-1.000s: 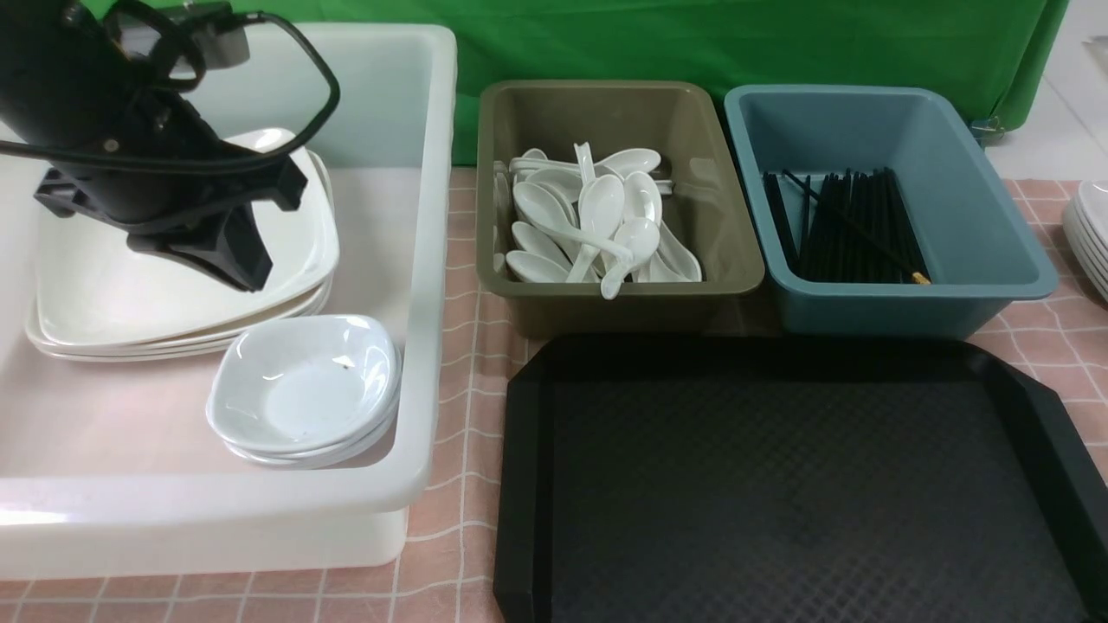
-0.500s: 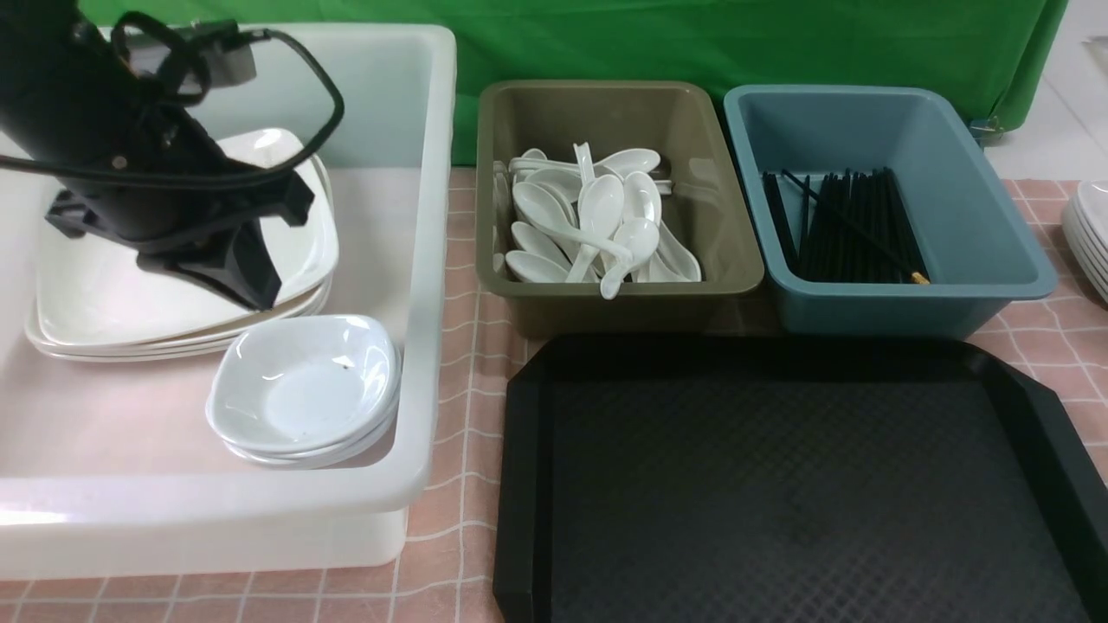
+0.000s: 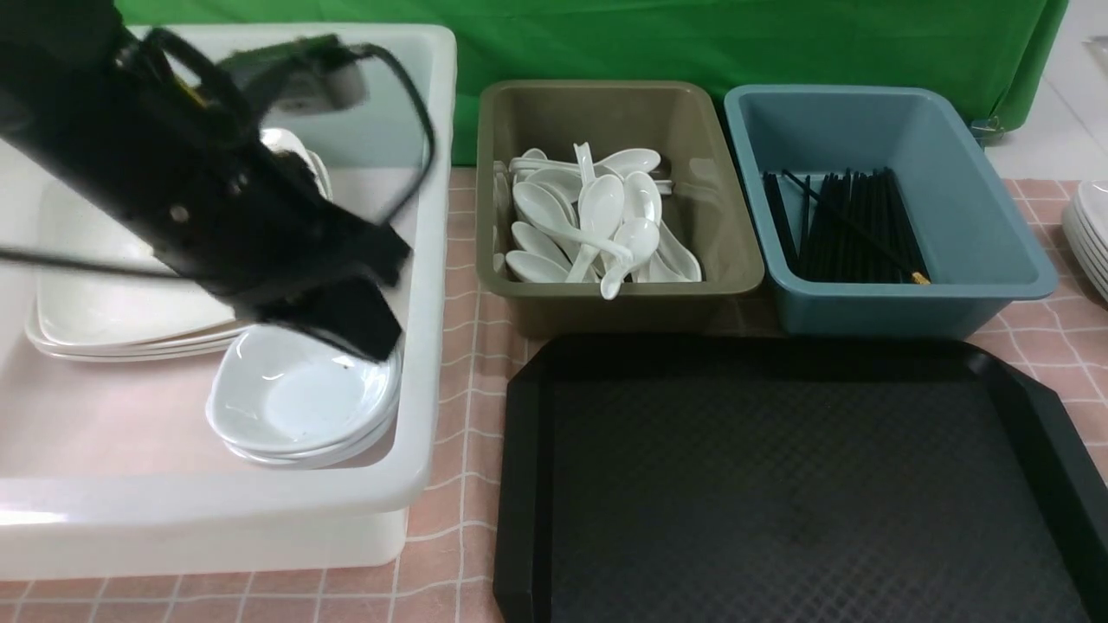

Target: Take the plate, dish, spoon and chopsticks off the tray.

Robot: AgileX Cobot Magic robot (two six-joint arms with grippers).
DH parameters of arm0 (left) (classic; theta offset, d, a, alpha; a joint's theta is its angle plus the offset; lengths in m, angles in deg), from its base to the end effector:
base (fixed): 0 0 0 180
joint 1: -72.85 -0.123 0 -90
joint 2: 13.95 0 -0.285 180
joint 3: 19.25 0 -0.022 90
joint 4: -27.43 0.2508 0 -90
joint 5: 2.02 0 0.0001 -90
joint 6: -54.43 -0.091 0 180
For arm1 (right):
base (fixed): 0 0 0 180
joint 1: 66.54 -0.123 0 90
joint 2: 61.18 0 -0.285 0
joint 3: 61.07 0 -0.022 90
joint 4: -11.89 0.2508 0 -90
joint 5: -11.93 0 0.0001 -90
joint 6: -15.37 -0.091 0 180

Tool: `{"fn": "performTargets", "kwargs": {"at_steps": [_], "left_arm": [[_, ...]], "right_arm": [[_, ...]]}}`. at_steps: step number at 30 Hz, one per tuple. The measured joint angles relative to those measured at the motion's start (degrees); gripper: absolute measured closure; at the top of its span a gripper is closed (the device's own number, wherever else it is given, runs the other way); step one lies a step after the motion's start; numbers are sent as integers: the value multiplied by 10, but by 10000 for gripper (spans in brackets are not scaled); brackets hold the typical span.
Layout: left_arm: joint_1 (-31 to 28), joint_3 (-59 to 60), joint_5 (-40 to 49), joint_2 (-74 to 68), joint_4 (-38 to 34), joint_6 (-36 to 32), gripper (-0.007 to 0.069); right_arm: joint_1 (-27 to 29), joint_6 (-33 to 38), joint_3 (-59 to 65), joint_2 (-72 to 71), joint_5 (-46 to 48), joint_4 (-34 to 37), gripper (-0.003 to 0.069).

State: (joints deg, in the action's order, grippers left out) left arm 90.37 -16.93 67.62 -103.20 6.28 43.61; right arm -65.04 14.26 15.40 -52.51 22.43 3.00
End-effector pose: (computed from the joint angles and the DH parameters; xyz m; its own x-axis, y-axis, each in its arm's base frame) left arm 0.2548 -0.1127 0.3427 -0.8723 0.3297 -0.3611 0.4430 0.8455 -0.2982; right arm 0.0567 -0.0041 0.2003 -0.1024 -0.1301 -0.9862 0.0409 0.9900 -0.1349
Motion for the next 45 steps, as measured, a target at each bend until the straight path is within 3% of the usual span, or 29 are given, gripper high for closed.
{"fn": "performTargets", "kwargs": {"at_steps": [5,8,11,12,14,15,17,21,26,36,41,45], "left_arm": [[103,64,-11,110,52,42,624],[143,141,-86,200,55,88,624],[171,254,-257,307,55,128,624],[172,269,-270,314,55,130,624],[176,357,-437,388,55,145,624],[176,371,-449,393,55,146,624],[176,445,-583,448,53,150,624],[176,534,-704,516,69,151,624],[176,595,-725,554,118,149,624],[156,618,-669,559,186,148,621],[59,622,-636,571,208,147,621],[-60,668,-614,630,212,147,620]], "right_arm": [[0,0,0,0,0,-1,489],[0,0,0,0,-1,-1,481],[0,0,0,0,-1,-1,471],[0,0,0,0,-1,-1,469],[0,0,0,0,-1,-1,463],[0,0,0,0,-1,-1,463],[0,0,0,0,-1,-1,459],[0,0,0,0,-1,-1,449],[0,0,0,0,-1,-1,440],[0,0,0,0,-1,-1,423],[0,0,0,0,-1,-1,420],[0,0,0,0,-1,-1,419]]}}
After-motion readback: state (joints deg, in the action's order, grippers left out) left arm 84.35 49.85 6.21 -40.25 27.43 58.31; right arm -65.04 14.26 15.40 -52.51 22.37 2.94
